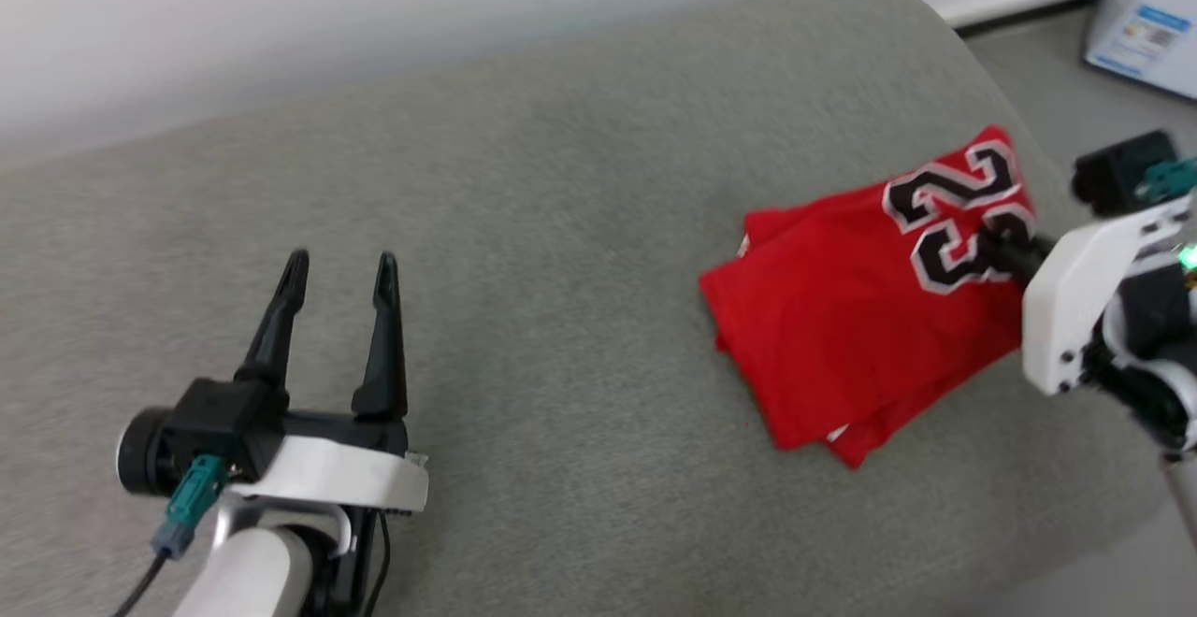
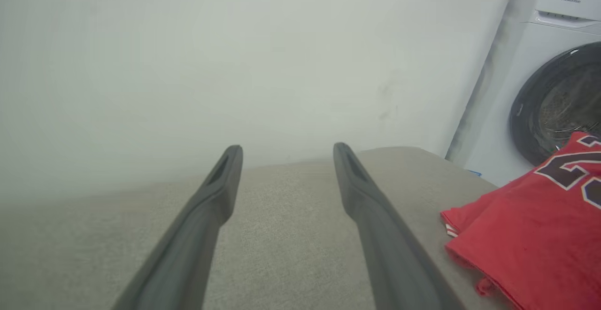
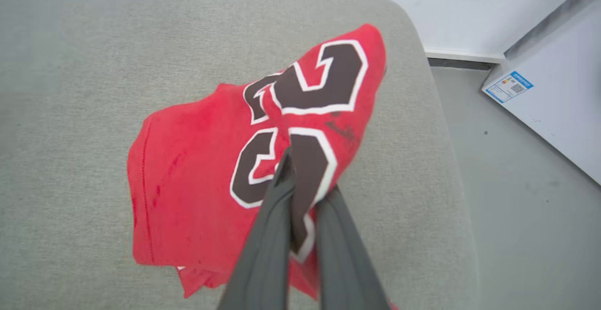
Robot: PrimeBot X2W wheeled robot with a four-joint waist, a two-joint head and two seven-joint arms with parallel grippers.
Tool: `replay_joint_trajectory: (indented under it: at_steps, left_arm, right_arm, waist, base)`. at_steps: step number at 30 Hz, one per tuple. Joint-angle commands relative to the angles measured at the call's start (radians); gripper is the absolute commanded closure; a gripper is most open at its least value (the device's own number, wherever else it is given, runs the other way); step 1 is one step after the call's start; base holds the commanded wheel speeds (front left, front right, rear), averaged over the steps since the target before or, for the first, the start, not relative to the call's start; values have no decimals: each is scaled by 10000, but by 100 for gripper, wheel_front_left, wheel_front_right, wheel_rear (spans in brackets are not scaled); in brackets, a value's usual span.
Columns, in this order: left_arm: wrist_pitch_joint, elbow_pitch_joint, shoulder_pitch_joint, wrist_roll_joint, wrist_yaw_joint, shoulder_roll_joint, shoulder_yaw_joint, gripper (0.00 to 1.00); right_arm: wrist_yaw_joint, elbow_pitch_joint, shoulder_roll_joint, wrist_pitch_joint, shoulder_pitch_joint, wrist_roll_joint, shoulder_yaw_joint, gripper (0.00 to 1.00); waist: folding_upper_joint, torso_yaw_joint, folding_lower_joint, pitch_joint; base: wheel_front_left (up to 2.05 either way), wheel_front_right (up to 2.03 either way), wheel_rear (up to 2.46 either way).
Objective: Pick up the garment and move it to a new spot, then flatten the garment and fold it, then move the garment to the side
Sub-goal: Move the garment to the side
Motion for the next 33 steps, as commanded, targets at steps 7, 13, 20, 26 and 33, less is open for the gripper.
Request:
replay_joint_trajectory:
  at_steps: [7,13,20,26,33]
  left_arm:
    - [893,-768,-1599,686,-286,623,-316,0]
    - [1389,-1164,-2570,1020,-504,811,-522,0]
    - [1716,-1427,-3157,1247,-593,935,-688,0]
    - [1614,-1313,-3130,1184,-583,834,-775,0]
    - [1154,-862,-2638,942,-478,632,-743,0]
  right_arm:
    - [-8,1706,-339,-1966,-1444,-133,-794,100]
    - [-9,3116,-580,-3413,-2214,-303,-1653,100]
    - [-9,5727,-28,-5691,-3157,-918,-2720,48]
    - [-9,7316,76,-6522,-3435,-1254,-3370,0]
    - [-9,8259,-142,-7744,-3323,-1712,-3999,0]
  waist:
    - [0,-1254,0,2844]
    - [0,-971,0,3928]
    - [0,-525,0,4749]
    - [0,-312,0,4653]
    - [0,-182,0,3661]
  base:
    - [0,0,0]
    - [0,0,0]
    - [0,0,0]
    - [0,0,0]
    - [0,0,0]
